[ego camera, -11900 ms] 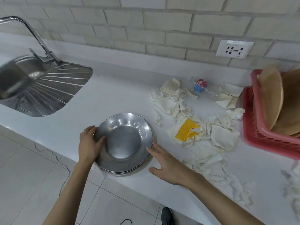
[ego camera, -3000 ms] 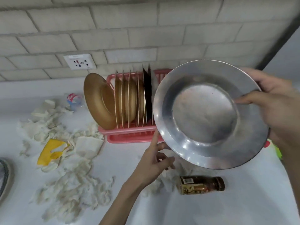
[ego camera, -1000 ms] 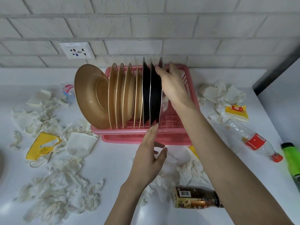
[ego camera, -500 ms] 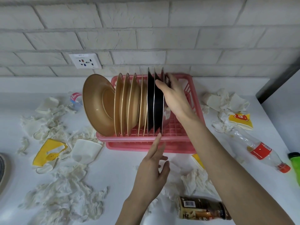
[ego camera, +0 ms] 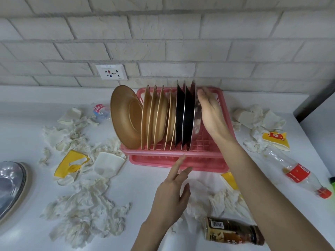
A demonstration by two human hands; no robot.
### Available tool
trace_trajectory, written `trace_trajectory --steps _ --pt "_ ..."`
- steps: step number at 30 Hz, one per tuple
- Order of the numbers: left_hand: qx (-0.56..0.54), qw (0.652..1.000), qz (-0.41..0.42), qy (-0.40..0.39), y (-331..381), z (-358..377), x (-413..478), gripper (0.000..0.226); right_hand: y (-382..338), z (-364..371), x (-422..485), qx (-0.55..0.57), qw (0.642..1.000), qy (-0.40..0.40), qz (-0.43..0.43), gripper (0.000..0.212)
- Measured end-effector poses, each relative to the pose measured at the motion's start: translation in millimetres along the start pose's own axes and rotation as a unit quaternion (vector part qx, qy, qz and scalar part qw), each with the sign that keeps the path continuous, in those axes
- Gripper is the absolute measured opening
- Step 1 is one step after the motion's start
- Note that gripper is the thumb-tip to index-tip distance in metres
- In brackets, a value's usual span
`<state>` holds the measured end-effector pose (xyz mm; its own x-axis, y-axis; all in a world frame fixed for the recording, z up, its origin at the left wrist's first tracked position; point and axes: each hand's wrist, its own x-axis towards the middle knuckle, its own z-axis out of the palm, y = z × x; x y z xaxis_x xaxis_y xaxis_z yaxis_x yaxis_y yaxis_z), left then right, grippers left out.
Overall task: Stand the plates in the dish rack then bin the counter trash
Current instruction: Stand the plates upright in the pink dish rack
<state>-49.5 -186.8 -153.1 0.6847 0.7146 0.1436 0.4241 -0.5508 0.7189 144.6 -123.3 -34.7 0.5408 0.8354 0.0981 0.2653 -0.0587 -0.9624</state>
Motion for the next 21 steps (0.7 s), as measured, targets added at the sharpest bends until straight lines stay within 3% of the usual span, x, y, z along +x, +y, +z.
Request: trace_trajectory --steps 5,10,21 --pt "-0.008 1.000 -0.013 0.002 -12.3 -10.7 -10.5 0.042 0.8 -22.9 -31.2 -0.005 0.997 0.042 -0.060 0.041" --pt "-0.039 0.997 -0.059 0.005 -23.6 -27.5 -32.6 0.038 3.1 -25.3 -81.6 0.014 0.996 0.013 -0.088 0.024" --pt "-0.055 0.993 -0.106 0.002 -55.7 -98.7 -93.4 0.018 19.1 77.4 -161.8 0.075 0.982 -0.173 0.015 0.025"
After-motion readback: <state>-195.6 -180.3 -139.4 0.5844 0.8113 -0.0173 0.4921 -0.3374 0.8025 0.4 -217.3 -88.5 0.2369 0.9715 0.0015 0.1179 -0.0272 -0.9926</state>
